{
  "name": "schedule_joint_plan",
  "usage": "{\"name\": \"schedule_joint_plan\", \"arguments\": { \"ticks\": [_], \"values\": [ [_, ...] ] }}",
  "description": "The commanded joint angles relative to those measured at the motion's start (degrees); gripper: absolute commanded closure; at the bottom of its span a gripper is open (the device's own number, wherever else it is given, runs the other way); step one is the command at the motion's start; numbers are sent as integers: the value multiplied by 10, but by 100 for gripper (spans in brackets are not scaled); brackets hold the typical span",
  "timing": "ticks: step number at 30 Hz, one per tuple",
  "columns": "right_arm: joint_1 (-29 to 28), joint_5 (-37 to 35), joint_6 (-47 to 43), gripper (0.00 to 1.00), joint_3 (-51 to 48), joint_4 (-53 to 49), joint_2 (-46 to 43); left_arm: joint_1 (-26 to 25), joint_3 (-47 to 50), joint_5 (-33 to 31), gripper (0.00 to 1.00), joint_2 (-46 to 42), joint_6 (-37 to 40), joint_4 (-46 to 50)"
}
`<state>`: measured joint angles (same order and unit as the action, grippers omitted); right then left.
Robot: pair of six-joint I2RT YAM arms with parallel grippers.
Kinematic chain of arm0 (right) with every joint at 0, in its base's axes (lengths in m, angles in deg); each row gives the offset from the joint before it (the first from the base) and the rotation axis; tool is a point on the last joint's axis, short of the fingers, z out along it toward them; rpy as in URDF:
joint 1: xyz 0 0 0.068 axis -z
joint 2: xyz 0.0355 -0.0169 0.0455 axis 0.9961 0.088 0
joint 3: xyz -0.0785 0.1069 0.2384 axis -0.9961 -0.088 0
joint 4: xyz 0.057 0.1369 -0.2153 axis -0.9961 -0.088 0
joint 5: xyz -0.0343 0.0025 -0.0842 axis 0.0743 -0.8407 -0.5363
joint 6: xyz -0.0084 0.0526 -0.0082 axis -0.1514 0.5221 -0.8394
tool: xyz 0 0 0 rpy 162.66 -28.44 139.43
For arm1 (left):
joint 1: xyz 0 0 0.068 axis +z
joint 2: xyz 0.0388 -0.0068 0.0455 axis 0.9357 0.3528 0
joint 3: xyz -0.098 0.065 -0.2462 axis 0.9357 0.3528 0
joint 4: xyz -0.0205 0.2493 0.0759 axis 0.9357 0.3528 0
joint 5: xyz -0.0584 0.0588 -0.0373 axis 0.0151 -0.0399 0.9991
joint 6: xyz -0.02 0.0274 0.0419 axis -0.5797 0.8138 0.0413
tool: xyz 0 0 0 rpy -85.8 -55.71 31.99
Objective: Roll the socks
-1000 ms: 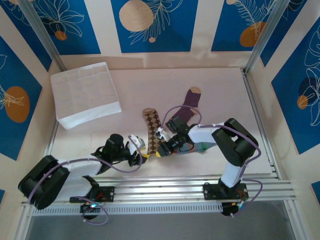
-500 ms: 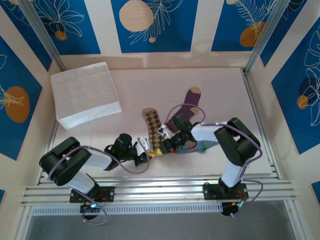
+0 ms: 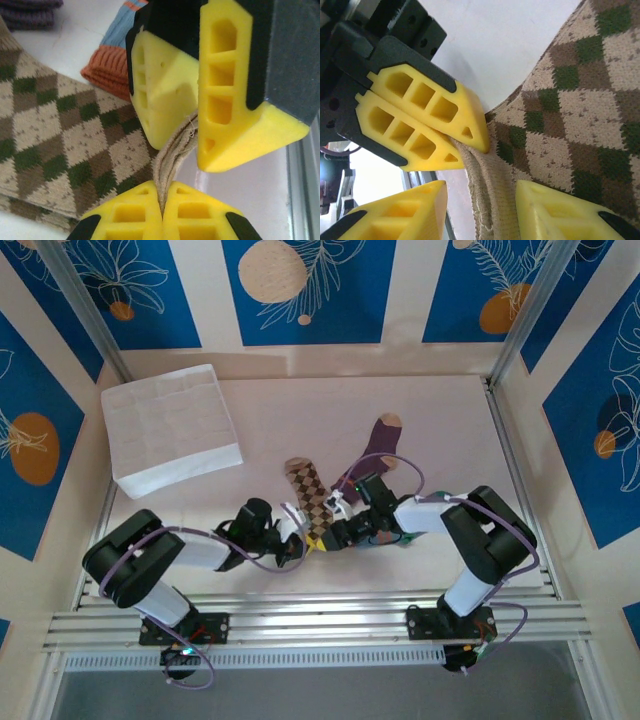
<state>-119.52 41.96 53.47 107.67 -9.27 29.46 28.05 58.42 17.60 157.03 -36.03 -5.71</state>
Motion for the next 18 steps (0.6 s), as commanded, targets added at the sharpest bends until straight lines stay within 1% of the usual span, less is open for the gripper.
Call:
{"name": "schedule_joint_plan", "arguments": {
  "ticks": [1, 6, 13, 16, 18],
  "values": [
    [2, -3, 21, 58, -13, 35, -4, 12, -22, 25, 100, 4, -61, 52],
    [1, -20, 23, 58, -20, 45, -8, 30, -36, 46, 100, 32, -102, 64],
    [1, -82, 17, 55, -34, 50, -42, 50, -42, 53, 100, 52, -146, 64],
    [1, -111, 20, 56, -28, 38, -36, 55, -46, 56, 100, 59, -152, 70],
    [-1, -113, 23, 56, -22, 35, -30, 54, -50, 51, 100, 61, -149, 80]
  ]
}}
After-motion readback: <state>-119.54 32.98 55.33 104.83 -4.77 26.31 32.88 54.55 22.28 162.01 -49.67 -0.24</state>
